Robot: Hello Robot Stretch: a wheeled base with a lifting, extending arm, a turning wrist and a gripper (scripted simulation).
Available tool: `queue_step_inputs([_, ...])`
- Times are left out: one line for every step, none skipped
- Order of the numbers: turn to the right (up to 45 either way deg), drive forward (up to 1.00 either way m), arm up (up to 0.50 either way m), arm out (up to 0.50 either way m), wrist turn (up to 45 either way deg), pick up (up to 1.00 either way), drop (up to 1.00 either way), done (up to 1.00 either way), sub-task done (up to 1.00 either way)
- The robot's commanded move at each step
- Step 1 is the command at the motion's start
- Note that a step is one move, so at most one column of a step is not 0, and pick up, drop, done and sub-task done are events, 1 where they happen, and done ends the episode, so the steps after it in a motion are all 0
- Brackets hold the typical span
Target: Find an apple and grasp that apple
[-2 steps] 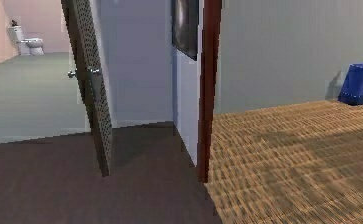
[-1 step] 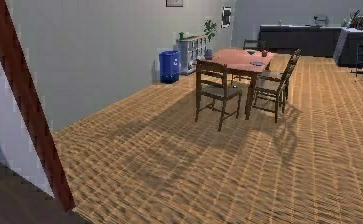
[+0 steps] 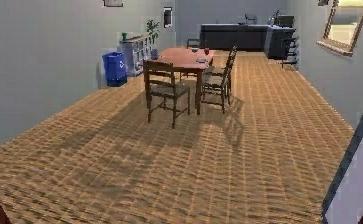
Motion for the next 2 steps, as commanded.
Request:
queue_step_inputs([0.0, 0.85, 0.0, 0.0, 0.0, 0.0, 0.0, 0.0, 0.0])
queue_step_inputs([33.0, 0.0, 0.0, 0.0, 0.0, 0.0, 0.0, 0.0, 0.0])
